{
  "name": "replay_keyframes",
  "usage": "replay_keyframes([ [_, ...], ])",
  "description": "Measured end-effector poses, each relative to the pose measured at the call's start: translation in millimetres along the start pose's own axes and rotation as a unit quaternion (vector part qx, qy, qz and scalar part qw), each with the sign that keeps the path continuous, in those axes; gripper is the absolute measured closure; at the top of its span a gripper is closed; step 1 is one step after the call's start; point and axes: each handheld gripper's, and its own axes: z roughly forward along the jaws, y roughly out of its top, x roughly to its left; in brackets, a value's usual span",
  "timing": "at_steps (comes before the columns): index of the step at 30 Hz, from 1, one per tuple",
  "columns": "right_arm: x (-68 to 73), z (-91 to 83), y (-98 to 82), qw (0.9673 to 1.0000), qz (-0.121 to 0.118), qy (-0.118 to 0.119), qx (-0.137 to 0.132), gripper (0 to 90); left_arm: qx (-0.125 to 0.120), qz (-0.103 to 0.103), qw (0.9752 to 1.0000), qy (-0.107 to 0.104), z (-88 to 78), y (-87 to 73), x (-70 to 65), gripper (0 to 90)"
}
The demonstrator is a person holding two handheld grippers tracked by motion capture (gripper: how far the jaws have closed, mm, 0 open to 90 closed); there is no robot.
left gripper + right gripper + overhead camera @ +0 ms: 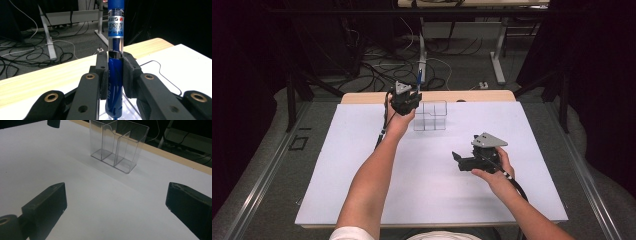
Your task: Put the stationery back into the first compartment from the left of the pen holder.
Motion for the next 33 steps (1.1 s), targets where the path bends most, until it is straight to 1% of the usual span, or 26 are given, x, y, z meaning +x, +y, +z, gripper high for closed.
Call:
replay_keyframes([
  [6, 0.0, 0.0, -0.4, 1.0, 0.0, 0.001, -0.001, 3.9, 0.015, -0.003, 0.9999, 0.003, 3.6, -5.0, 0.7, 77.5],
  [9, 0.6, -0.2, -0.8, 1.0, 0.004, 0.002, 0.0, 4.4, 0.016, -0.003, 0.9999, 0.004, 5.8, -7.9, -1.0, 77.6],
  [13, 1.8, -0.4, -0.7, 1.0, 0.005, 0.003, -0.002, 4.8, 0.023, -0.002, 0.9997, 0.005, 8.0, -11.9, -2.9, 77.5],
  [17, 2.0, -0.2, -0.8, 1.0, 0.002, 0.008, 0.002, 5.3, 0.027, 0.0, 0.9996, 0.006, 9.6, -14.0, -3.7, 77.4],
  [18, 2.2, -0.6, -0.7, 0.9999, 0.001, 0.008, 0.008, 5.5, 0.028, 0.001, 0.9996, 0.006, 9.8, -14.5, -3.5, 77.3],
  [19, 2.4, 0.1, -1.0, 1.0, 0.0, 0.007, 0.003, 5.8, 0.03, 0.0, 0.9995, 0.006, 9.8, -14.9, -3.5, 77.2],
  [23, 2.7, -0.1, -1.0, 1.0, 0.0, 0.009, 0.003, 6.0, 0.036, 0.001, 0.9993, 0.01, 9.6, -18.1, -1.5, 76.8],
  [24, 2.7, 0.0, -1.0, 0.9999, 0.002, 0.009, 0.004, 6.1, 0.035, -0.002, 0.9993, 0.011, 9.6, -18.6, -1.4, 76.1],
  [26, 2.3, -0.4, -0.9, 0.9999, 0.001, 0.009, 0.009, 6.2, 0.035, 0.002, 0.9993, 0.013, 8.5, -18.2, -1.4, 73.1],
  [28, 2.1, -0.2, -1.2, 0.9999, 0.003, 0.009, 0.003, 6.3, 0.035, 0.005, 0.9993, 0.016, 6.7, -16.5, -1.9, 67.9],
  [30, 1.6, -0.9, -1.2, 1.0, 0.003, 0.008, 0.003, 6.5, 0.032, 0.004, 0.9994, 0.014, 3.8, -14.2, -2.2, 63.8],
  [33, 0.3, -1.0, -1.4, 1.0, 0.005, 0.005, 0.001, 6.8, 0.038, 0.004, 0.9992, 0.014, -0.9, -11.2, -2.1, 55.3],
])
